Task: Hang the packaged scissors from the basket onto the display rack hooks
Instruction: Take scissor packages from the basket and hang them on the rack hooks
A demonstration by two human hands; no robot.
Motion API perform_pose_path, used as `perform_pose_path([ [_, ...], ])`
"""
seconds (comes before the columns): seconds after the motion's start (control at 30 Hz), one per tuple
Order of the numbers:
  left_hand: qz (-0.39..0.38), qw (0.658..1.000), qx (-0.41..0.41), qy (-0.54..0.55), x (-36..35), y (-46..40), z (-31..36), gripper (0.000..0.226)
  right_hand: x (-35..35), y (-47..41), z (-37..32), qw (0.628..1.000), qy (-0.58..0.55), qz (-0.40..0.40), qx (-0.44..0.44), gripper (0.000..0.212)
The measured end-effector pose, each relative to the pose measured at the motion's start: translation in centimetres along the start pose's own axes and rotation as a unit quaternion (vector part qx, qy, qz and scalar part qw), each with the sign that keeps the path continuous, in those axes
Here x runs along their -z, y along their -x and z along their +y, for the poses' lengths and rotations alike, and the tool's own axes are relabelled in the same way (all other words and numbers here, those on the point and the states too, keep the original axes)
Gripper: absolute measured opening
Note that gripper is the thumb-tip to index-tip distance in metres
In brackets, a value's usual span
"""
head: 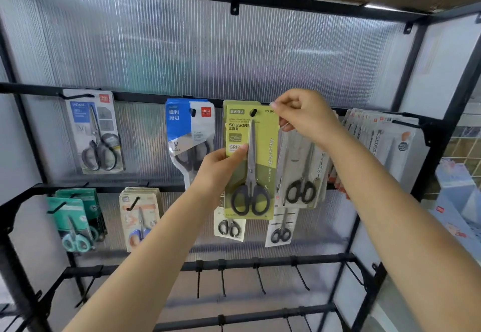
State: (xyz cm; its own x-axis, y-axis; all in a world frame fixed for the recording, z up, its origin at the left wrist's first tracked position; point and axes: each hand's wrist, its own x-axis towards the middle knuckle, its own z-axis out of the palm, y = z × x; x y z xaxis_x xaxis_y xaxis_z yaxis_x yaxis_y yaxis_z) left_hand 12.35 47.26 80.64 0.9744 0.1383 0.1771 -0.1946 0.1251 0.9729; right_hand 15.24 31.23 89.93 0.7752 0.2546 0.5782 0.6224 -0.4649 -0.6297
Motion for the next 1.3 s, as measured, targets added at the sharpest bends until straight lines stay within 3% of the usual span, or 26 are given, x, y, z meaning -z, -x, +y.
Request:
perform_pose_path([
  [0.1, -0.036, 0.999, 0.005, -0.019, 0.8, -0.1, -0.9, 0.029, -0.2, -0.3, 0.0, 0.998, 0.053, 0.02, 0.028, 0.009],
  [0.27, -0.069, 0.996, 0.025, -0.052, 1.3, 0.4, -3.5, 0.016, -0.7, -0.6, 0.6, 0.988, 0.125, 0.043, 0.083, 0.01],
  [0.5, 0.043, 0.995, 0.004, -0.085, 1.2, -1.5, -5.3, 0.02, -2.2, -2.4, 3.0, 0.982, 0.133, 0.06, 0.119, 0.01],
  [0.8, 0.166, 0.979, 0.02, -0.118, 1.5, -4.0, -6.1, 0.03, -2.8, -5.7, 4.4, 0.985, 0.151, 0.034, 0.078, 0.01],
  [1.13, 0.192, 0.968, 0.012, -0.164, 0.9, -4.4, -6.7, 0.033, -3.4, -6.1, 4.4, 0.98, 0.181, 0.047, 0.066, 0.017],
  [1.3, 0.205, 0.948, -0.038, -0.24, 0.3, -3.3, -6.2, 0.024, -3.4, -5.1, 3.8, 0.976, 0.198, 0.049, 0.075, 0.018],
])
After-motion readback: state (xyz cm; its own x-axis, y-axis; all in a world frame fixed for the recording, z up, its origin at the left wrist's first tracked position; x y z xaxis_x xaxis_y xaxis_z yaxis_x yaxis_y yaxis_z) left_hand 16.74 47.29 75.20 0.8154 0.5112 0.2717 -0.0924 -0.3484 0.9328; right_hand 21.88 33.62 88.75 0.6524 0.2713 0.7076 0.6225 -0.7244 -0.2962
